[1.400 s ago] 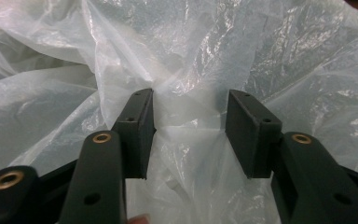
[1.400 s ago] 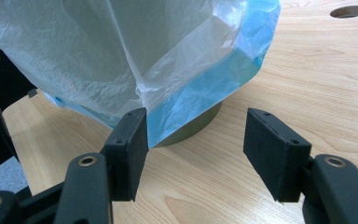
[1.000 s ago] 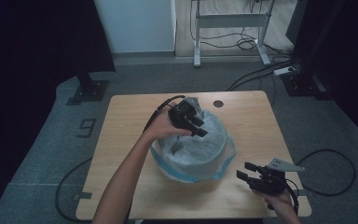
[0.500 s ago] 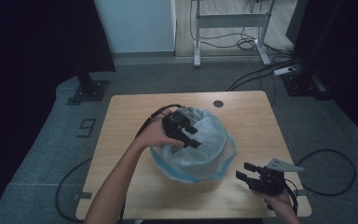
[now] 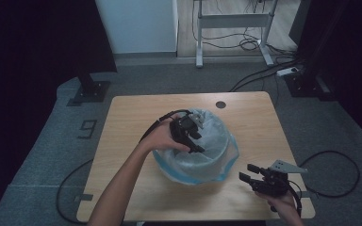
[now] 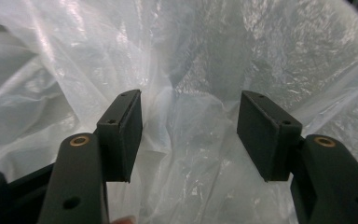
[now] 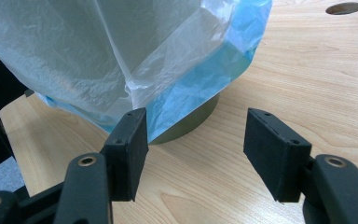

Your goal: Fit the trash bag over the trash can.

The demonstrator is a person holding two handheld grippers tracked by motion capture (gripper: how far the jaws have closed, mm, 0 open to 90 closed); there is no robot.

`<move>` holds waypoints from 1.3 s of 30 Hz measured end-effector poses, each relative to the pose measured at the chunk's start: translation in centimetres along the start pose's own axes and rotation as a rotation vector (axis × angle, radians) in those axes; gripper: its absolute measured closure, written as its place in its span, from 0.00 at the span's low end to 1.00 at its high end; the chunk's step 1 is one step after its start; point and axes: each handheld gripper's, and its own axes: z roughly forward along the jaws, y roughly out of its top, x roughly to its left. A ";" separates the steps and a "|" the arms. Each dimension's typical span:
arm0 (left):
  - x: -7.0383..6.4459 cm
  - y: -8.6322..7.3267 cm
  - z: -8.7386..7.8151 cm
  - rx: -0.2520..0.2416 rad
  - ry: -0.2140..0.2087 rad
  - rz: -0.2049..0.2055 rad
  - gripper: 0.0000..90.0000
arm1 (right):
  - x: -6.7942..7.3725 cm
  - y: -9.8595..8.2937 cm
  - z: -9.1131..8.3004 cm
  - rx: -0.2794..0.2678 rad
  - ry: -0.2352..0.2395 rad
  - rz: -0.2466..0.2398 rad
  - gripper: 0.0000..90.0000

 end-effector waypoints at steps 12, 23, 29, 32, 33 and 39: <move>1.1 -1.8 -3.9 -0.168 0.045 -0.056 0.44 | 0.1 0.0 0.0 -0.001 -0.001 0.000 0.43; 3.8 -2.7 -2.2 -0.089 0.052 -0.132 0.43 | -0.3 0.0 -0.2 -0.003 -0.007 0.008 0.43; 4.0 -2.9 -1.7 -0.066 0.057 -0.141 0.43 | -0.4 -0.1 -0.1 0.000 -0.008 0.010 0.43; 3.5 -3.2 -2.5 -0.114 0.069 -0.135 0.41 | -0.3 -0.1 -0.2 -0.002 -0.008 0.009 0.43; 3.3 -3.3 -2.8 -0.127 0.075 -0.135 0.40 | -0.3 0.0 -0.2 -0.004 -0.007 0.008 0.43; 1.9 -4.6 -4.7 -0.243 0.130 -0.151 0.33 | -0.4 0.0 -0.3 -0.007 -0.013 0.013 0.42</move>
